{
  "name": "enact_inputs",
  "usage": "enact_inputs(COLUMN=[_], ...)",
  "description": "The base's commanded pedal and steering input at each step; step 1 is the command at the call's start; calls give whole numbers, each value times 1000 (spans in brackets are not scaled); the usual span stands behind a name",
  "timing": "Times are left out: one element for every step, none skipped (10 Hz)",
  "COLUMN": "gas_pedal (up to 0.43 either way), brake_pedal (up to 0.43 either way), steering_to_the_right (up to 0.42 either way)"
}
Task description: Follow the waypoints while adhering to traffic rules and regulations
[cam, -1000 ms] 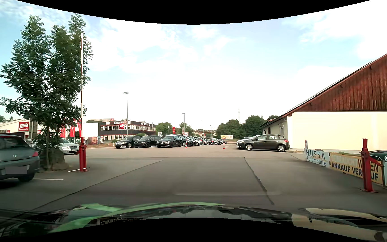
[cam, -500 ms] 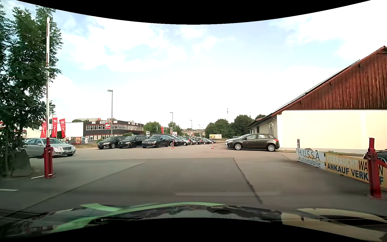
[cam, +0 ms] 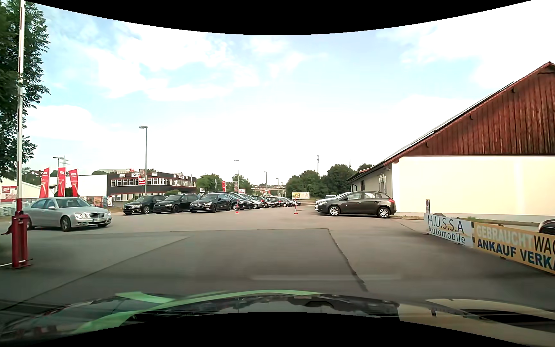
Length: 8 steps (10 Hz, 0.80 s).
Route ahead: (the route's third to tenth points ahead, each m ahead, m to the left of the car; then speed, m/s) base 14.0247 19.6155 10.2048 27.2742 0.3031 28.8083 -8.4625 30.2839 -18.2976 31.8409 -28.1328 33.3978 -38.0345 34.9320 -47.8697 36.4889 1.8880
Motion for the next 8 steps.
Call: enact_inputs(gas_pedal=[0, 0, 0, 0, 0, 0, 0, 0], brake_pedal=[0, 0, 0, 0, 18, 24, 43, 79], steering_to_the_right=[70, 48, 29, 12, -3, -17, -27, -31])
